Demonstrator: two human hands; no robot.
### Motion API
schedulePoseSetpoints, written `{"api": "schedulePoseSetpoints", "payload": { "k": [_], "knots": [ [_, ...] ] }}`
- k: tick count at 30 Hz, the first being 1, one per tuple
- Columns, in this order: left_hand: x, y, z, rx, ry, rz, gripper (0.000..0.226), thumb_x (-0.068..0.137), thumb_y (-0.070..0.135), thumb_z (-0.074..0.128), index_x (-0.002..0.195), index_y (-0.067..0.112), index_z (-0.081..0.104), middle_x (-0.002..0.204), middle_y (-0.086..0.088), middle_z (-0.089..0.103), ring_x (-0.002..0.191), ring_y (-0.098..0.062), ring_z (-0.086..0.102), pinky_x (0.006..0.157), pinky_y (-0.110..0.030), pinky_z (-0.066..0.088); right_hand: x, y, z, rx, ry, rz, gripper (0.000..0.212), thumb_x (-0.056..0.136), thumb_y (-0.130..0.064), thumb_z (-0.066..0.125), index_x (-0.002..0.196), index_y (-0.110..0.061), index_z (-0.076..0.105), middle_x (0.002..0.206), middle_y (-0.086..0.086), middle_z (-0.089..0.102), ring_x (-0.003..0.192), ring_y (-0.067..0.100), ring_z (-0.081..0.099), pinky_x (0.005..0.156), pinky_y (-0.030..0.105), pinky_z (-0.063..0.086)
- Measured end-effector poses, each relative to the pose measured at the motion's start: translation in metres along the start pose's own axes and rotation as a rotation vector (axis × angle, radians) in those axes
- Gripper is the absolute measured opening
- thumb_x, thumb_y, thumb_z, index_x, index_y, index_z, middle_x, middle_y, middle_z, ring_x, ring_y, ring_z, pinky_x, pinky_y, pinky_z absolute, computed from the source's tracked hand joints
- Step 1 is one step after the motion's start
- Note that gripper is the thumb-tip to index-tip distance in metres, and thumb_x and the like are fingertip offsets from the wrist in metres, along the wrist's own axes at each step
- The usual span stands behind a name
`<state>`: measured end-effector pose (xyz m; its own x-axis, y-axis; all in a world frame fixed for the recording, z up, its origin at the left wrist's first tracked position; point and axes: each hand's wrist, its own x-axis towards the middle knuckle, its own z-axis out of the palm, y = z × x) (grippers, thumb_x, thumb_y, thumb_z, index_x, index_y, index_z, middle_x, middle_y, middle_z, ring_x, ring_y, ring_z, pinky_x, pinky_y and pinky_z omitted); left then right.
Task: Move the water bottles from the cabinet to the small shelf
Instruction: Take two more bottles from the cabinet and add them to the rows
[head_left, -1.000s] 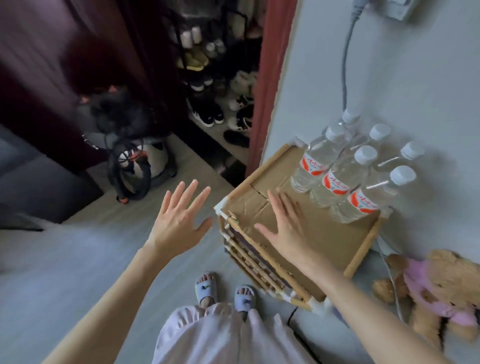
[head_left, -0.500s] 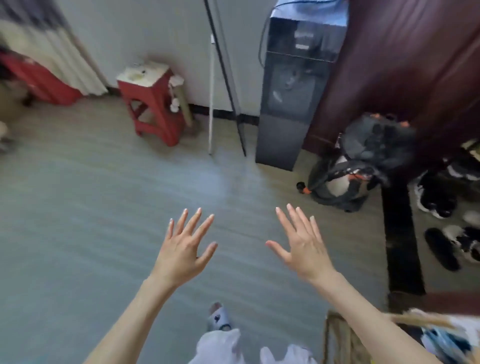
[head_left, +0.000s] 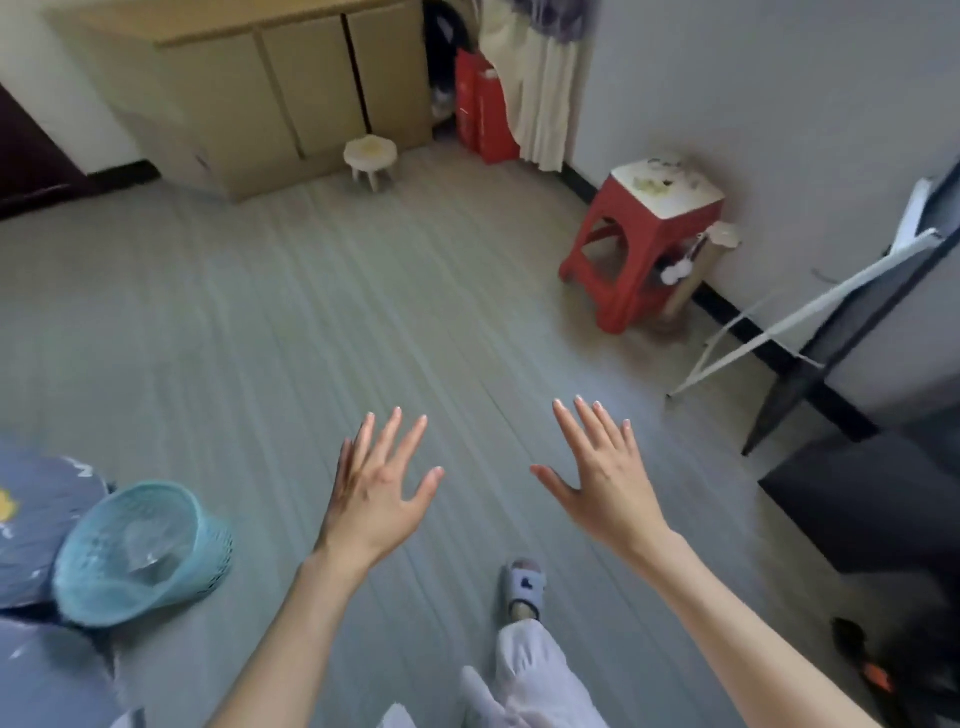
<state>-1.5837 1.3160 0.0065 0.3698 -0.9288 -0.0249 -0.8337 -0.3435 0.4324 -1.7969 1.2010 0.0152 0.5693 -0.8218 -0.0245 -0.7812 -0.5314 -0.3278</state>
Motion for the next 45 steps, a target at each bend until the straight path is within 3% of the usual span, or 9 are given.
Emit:
{"api": "schedulePoseSetpoints", "payload": {
  "k": [8, 21, 30, 34, 39, 45],
  "knots": [
    [0.163, -0.053, -0.017, 0.000, 0.027, -0.131, 0.077, 0.071, 0.066, 0.014, 0.141, 0.033, 0.019, 0.153, 0.001, 0.013, 0.141, -0.020, 0.000, 0.113, -0.040, 0.004, 0.214, -0.016, 0.009, 0.015, -0.060, -0.150, 0.082, 0.075, -0.069, 0.016, 0.144, -0.023, 0.018, 0.151, 0.009, 0.022, 0.141, 0.027, 0.012, 0.113, 0.044, 0.004],
    [0.414, -0.167, -0.089, -0.056, 0.131, -0.294, 0.074, 0.074, 0.065, 0.018, 0.140, 0.031, 0.024, 0.153, 0.000, 0.016, 0.141, -0.022, 0.003, 0.114, -0.044, 0.008, 0.542, -0.103, 0.020, 0.035, -0.107, -0.335, 0.081, 0.077, -0.068, 0.020, 0.143, -0.021, 0.022, 0.150, 0.010, 0.027, 0.140, 0.029, 0.016, 0.113, 0.045, 0.007],
    [0.644, -0.299, -0.174, -0.054, 0.199, -0.253, 0.074, 0.075, 0.065, 0.019, 0.140, 0.030, 0.024, 0.153, 0.000, 0.015, 0.141, -0.021, 0.001, 0.114, -0.044, 0.007, 0.789, -0.194, 0.031, 0.041, -0.049, -0.354, 0.080, 0.081, -0.070, 0.031, 0.144, -0.023, 0.018, 0.152, 0.008, 0.021, 0.141, 0.025, 0.010, 0.114, 0.042, 0.002],
    [0.732, -0.339, -0.206, -0.032, 0.180, -0.211, 0.073, 0.076, 0.063, 0.019, 0.141, 0.030, 0.022, 0.153, -0.001, 0.014, 0.141, -0.021, 0.000, 0.114, -0.045, 0.006, 0.879, -0.227, 0.030, 0.048, -0.035, -0.335, 0.072, 0.085, -0.056, 0.042, 0.144, -0.022, 0.017, 0.152, 0.008, 0.020, 0.142, 0.025, 0.009, 0.114, 0.042, 0.002],
    [0.826, -0.391, -0.216, -0.033, 0.118, -0.227, 0.073, 0.076, 0.064, 0.017, 0.141, 0.032, 0.020, 0.153, 0.001, 0.013, 0.141, -0.020, -0.001, 0.114, -0.043, 0.006, 0.987, -0.249, 0.048, 0.021, -0.060, -0.325, 0.075, 0.084, -0.064, 0.037, 0.144, -0.022, 0.019, 0.151, 0.010, 0.022, 0.141, 0.027, 0.011, 0.113, 0.044, 0.003],
    [0.954, -0.468, -0.242, -0.020, 0.080, -0.280, 0.076, 0.072, 0.067, 0.013, 0.141, 0.035, 0.013, 0.154, 0.003, 0.005, 0.141, -0.018, -0.008, 0.114, -0.042, 0.002, 1.149, -0.291, 0.073, 0.011, -0.094, -0.356, 0.073, 0.086, -0.057, 0.041, 0.145, -0.023, 0.015, 0.153, 0.008, 0.017, 0.142, 0.026, 0.007, 0.114, 0.044, 0.002]
  ]
}}
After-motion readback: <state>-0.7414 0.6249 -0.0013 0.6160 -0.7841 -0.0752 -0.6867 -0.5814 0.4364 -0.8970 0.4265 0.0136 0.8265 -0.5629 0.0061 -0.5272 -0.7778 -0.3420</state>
